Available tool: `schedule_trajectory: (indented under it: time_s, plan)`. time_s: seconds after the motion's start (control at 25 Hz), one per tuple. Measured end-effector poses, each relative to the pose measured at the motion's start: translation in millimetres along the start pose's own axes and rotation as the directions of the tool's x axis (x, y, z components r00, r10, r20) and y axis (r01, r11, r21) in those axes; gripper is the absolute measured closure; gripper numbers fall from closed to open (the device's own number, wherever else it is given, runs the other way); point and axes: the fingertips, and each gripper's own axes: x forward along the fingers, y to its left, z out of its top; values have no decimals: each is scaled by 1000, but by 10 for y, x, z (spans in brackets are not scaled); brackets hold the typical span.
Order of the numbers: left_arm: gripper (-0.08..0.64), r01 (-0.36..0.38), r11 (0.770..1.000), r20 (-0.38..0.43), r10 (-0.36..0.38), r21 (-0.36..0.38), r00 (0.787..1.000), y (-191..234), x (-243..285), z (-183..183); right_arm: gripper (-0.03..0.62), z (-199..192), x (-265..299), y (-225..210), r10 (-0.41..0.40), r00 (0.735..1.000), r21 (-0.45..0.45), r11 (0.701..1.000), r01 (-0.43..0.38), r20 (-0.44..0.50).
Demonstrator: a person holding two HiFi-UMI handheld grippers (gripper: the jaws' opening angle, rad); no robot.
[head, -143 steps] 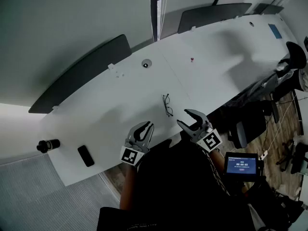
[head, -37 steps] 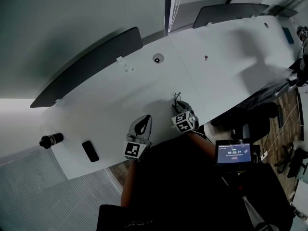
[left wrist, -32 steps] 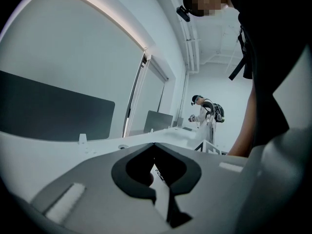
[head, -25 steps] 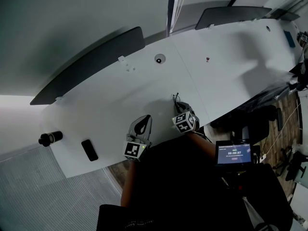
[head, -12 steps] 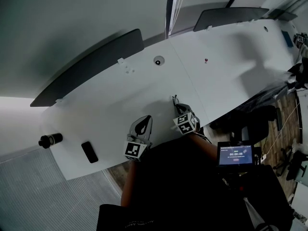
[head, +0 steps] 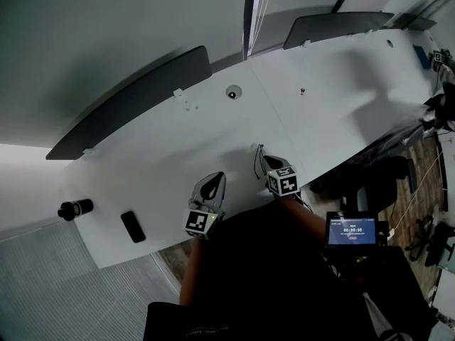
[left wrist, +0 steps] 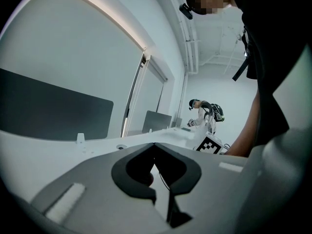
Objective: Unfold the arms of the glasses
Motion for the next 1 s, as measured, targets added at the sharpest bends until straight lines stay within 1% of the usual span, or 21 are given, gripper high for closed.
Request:
schedule_trajectory:
  time_s: [0.08,0.16,0.2,0.24,0.28,0.32,0.4,0.48,0.52,0.56,0.68,0.72,0.76,0.8,0.84,0.88,0.92,0.96,1.0]
  plan:
    - [552,3,1000,-1,-3,3,1000,-6,-5,-15,580,-2,-40,-88,20,999,140,990,-25,38]
    - [552,8,1000,5,-8,12,1000,-15,-5,-24,580,23,-90,-155,50,994,271,960,-75,99]
    - [552,10,1000,5,-10,14,1000,-21,-3,-24,580,54,-118,-171,73,987,329,937,-118,145]
    - [552,11,1000,6,-11,14,1000,-26,0,-25,580,98,-146,-174,103,974,378,909,-175,202]
    - [552,12,1000,7,-12,13,1000,-30,3,-25,580,152,-175,-165,138,954,412,878,-243,268]
    - [552,13,1000,9,-13,12,1000,-34,7,-23,580,217,-209,-147,172,926,430,846,-313,336]
    - [552,14,1000,12,-14,13,1000,-40,7,-14,580,370,-301,-102,225,864,428,795,-430,450]
    - [552,12,1000,14,-12,14,1000,-46,0,-2,580,515,-392,-55,262,811,404,761,-507,523]
    - [552,11,1000,15,-11,14,1000,-50,-3,4,580,573,-425,-31,278,790,391,750,-534,546]
    - [552,10,1000,15,-10,14,1000,-53,-5,4,580,618,-447,-9,291,776,379,743,-552,560]
    - [552,5,1000,17,-5,22,1000,-43,-18,-28,580,711,-514,76,332,746,329,742,-584,577]
    - [552,0,1000,22,-1,24,1000,-34,-27,-28,580,752,-564,111,352,722,303,735,-607,595]
    - [552,-5,1000,28,5,22,1000,-23,-37,-14,580,810,-639,146,374,684,275,715,-643,626]
    - [552,-12,1000,34,12,16,999,-11,-50,6,583,886,-736,177,394,633,251,681,-688,666]
    - [552,-19,1000,40,18,10,999,8,-66,14,583,967,-835,192,404,578,234,639,-733,709]
    - [552,-25,1000,45,25,5,999,31,-84,8,583,1038,-916,192,403,531,223,600,-768,745]
    - [552,-31,1000,47,31,0,998,50,-101,7,583,1091,-969,188,398,502,217,576,-788,768]
    - [552,-37,999,46,37,-3,998,60,-115,13,583,1125,-997,193,397,487,213,563,-799,778]
    - [552,-40,999,43,40,-6,998,64,-123,15,583,1148,-1011,207,403,481,208,558,-804,779]
